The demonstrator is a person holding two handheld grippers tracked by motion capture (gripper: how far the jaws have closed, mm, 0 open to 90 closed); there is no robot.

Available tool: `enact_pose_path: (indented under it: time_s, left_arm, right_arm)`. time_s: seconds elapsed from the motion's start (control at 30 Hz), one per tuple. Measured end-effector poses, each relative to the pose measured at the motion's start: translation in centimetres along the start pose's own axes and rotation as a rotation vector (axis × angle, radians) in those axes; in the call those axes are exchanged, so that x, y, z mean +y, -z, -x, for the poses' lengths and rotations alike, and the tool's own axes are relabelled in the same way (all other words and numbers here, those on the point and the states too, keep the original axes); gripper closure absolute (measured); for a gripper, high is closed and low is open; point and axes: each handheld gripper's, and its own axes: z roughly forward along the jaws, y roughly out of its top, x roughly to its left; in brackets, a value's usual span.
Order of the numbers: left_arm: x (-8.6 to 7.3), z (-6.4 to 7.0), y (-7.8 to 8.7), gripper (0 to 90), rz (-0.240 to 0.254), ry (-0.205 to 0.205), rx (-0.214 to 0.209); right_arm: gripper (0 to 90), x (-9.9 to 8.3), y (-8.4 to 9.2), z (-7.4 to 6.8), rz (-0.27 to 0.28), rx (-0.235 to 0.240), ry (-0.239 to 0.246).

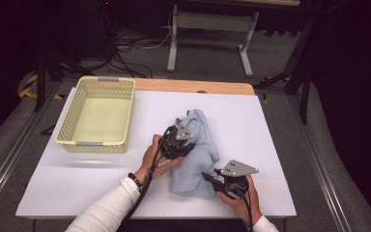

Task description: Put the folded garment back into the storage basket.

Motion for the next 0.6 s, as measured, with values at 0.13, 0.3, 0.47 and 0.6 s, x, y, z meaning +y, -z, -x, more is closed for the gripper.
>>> enact_pose_path:
  time_s: [0.13, 0.3, 0.47, 0.6]
  left_arm:
    - [0.4, -0.2, -0.1, 72.1, -0.003, -0.005, 0.012]
    - [1.2, -0.6, -0.1, 72.1, -0.008, -0.013, 0.024]
    - [2.2, -1.0, 0.0, 72.1, -0.007, -0.021, 0.042]
    - [2.7, -1.4, 0.2, 72.1, -0.008, -0.031, 0.056]
  right_arm:
    - [70.8, 0.2, -0.1, 0.3, 0.008, -0.004, -0.007]
    - [70.8, 0.7, -0.1, 0.7, 0.022, -0.014, -0.011]
    - [70.8, 1.3, -0.2, 1.0, 0.039, -0.025, -0.01]
    - [70.8, 1.9, -0.4, 1.1, 0.054, -0.029, -0.004]
